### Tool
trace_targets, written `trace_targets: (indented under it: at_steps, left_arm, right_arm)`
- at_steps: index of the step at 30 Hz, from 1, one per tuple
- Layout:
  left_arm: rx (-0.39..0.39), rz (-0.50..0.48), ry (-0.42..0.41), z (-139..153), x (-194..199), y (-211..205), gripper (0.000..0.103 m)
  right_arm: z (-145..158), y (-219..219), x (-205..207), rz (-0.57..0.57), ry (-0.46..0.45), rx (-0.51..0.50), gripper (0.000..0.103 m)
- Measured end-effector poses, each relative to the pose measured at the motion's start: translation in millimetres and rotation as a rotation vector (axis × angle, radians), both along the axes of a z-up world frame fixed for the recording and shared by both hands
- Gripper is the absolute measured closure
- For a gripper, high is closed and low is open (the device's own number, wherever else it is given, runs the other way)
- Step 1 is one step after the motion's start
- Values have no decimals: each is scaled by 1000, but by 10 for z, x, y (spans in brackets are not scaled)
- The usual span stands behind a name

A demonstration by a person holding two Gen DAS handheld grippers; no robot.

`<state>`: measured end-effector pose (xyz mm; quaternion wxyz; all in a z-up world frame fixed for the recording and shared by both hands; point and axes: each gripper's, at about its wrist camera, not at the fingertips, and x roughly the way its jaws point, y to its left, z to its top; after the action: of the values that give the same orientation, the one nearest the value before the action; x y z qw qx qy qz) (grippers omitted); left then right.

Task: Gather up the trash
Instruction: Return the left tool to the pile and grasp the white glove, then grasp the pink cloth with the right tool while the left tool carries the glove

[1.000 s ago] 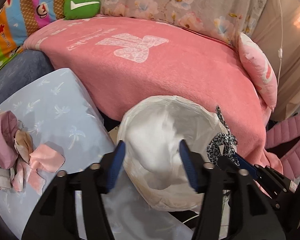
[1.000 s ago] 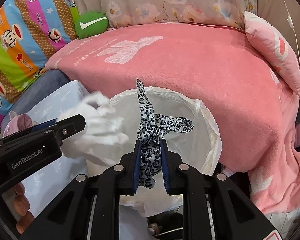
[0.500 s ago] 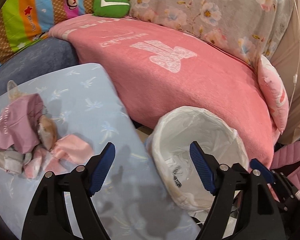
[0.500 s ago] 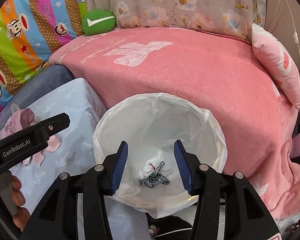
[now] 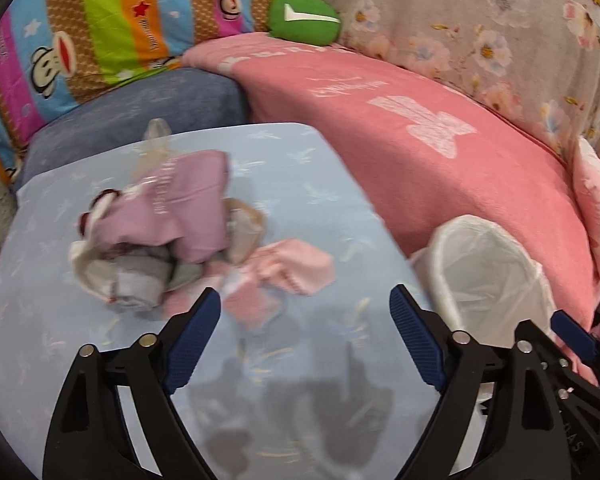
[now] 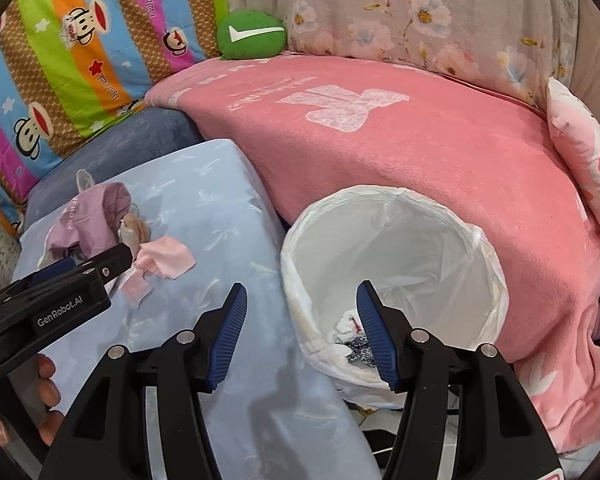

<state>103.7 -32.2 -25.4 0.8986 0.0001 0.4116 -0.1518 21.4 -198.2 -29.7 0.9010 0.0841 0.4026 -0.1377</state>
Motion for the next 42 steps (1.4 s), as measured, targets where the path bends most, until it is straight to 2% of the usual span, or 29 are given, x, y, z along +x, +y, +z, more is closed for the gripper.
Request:
trace_targets:
  at_steps: [2,11,14,24,29,32,34,38,40,42]
  left_arm:
    - [16,47,-6,-16,16,187,13]
    - [103,211,-10,-169,190,972,13]
    - [107,261,6,-248,313,1200,13]
    - [96,318,34,-444,575,1592,15]
    - [56,286,68,-522,689,1629,41]
    - [26,271,87,-557,729,1652,67]
    - [6,264,101,-574,743,1660,79]
    - [7,262,107,-581,742,1646,93]
    - [7,264,109,-572,731,1630,94]
    - [5,263,106,-554,716,1625,95]
  right_arm:
    - [-14,138,26,25,3,3,46]
    - [-84,712,256,135,25,8,46]
    - [-133,853,356,162,35,6,46]
    - [-362,1042,804,185,77,-6,46]
    - [-530,1024,1097,176,103,10,46]
    - [-627,1021,1275,172,113,26,46]
    - [-683,1027,1380,169,118,35,46]
    - [-789,1051,1560,168,129,35,47]
    - [-854,1047,1629,168,138,51,54]
    - [-925,1040,1678,176,162,68,82]
